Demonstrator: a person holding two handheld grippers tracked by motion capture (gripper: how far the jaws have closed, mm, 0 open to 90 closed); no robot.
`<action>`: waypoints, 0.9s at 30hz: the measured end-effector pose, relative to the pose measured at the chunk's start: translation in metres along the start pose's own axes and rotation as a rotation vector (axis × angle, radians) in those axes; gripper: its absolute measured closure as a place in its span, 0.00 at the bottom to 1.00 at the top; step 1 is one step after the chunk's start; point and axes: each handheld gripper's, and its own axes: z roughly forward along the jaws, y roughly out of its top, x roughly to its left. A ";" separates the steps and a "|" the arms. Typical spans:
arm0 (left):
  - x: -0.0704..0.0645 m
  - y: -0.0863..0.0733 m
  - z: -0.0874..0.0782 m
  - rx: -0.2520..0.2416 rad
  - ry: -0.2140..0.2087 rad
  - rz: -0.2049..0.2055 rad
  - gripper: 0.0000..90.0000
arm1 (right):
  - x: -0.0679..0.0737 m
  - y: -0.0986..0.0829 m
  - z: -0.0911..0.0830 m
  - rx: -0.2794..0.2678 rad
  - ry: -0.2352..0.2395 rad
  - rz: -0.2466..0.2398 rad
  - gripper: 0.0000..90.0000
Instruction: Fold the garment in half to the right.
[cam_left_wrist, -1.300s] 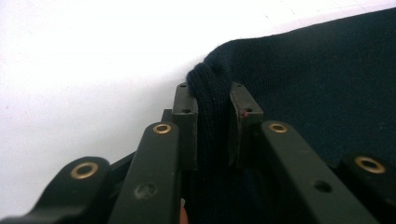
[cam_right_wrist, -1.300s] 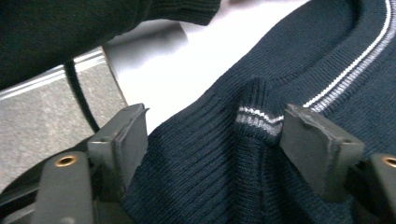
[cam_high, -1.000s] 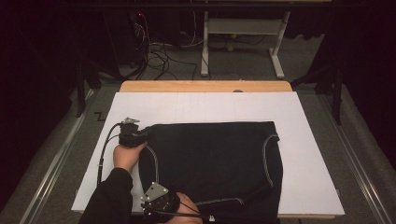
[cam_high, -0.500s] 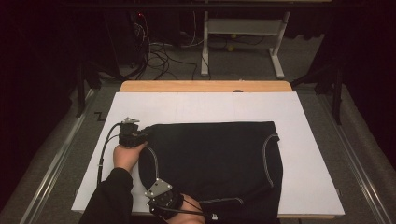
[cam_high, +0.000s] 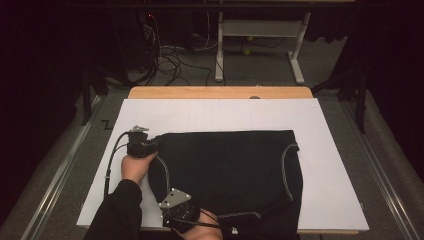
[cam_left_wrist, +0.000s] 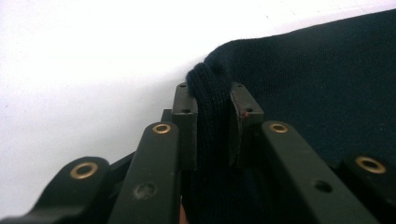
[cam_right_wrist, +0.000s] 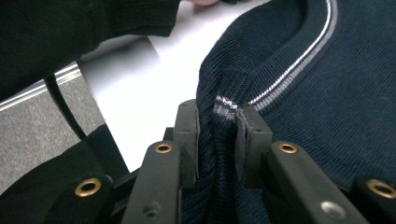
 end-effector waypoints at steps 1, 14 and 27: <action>0.000 0.000 0.000 0.000 0.001 0.000 0.80 | 0.000 0.000 -0.002 -0.009 -0.001 -0.004 0.83; -0.005 0.001 -0.002 0.000 0.030 -0.002 0.80 | -0.004 0.002 -0.017 -0.086 -0.017 -0.055 0.84; -0.014 0.012 -0.011 -0.079 0.023 -0.037 0.82 | -0.011 0.007 -0.028 -0.134 -0.001 -0.052 0.84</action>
